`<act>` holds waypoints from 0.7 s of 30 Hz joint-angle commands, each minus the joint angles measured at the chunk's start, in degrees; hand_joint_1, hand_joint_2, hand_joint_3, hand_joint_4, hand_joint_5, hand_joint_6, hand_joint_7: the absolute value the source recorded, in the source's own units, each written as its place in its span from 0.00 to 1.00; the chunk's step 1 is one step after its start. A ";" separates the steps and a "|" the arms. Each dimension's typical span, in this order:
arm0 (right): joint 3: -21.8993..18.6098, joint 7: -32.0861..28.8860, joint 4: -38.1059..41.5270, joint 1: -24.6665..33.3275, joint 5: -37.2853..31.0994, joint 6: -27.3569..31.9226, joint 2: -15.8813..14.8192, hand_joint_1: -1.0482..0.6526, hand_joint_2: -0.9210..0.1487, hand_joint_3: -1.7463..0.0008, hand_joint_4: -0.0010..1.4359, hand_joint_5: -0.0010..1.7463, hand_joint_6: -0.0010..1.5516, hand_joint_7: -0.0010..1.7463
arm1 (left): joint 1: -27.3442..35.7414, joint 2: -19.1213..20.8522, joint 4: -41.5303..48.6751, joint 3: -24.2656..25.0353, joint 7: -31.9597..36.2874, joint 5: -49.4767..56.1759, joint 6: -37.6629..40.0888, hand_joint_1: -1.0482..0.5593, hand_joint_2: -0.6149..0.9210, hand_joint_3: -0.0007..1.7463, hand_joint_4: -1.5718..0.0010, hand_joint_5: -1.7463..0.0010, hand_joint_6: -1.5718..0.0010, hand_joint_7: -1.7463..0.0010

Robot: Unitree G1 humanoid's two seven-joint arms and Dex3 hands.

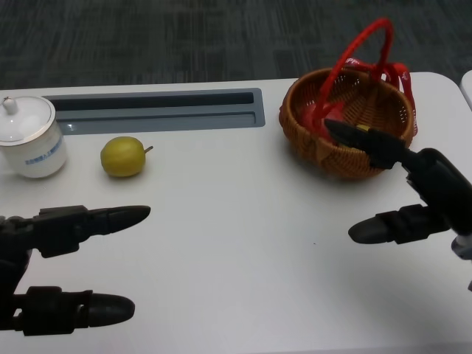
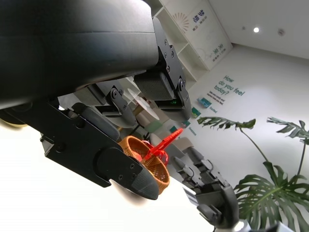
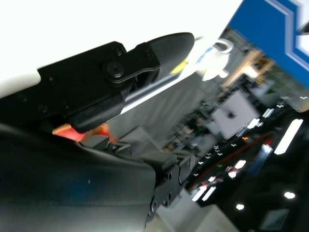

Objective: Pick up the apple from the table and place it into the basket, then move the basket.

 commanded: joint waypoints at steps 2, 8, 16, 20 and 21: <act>-0.17 4.34 -4.44 2.90 5.65 -2.26 2.57 0.24 0.08 1.00 0.32 0.02 0.25 0.01 | -1.24 1.01 1.82 0.47 -0.45 -0.47 0.18 0.35 0.84 0.00 0.43 0.99 0.48 1.00; 0.67 10.02 -7.75 5.12 11.63 -1.40 7.77 0.28 0.10 1.00 0.41 0.02 0.31 0.01 | -1.55 0.89 1.43 0.13 -0.42 -1.18 1.12 0.34 0.84 0.00 0.43 1.00 0.48 1.00; -0.27 14.13 -8.37 5.25 12.85 -1.07 12.01 0.40 0.04 0.99 0.46 0.01 0.36 0.01 | -1.93 0.61 1.63 -0.06 -0.42 -1.09 0.75 0.34 0.85 0.00 0.44 1.00 0.49 1.00; -0.43 14.96 -8.28 5.12 12.86 -0.98 12.99 0.48 0.00 0.95 0.51 0.02 0.41 0.02 | -2.04 0.42 1.91 -0.22 -0.46 -1.47 0.58 0.35 0.85 0.00 0.44 1.00 0.49 1.00; -0.49 15.07 -8.37 5.18 12.83 -0.67 13.13 0.49 0.00 0.95 0.53 0.02 0.42 0.02 | -2.06 0.39 1.98 -0.23 -0.45 -1.46 0.48 0.35 0.85 0.00 0.44 1.00 0.50 1.00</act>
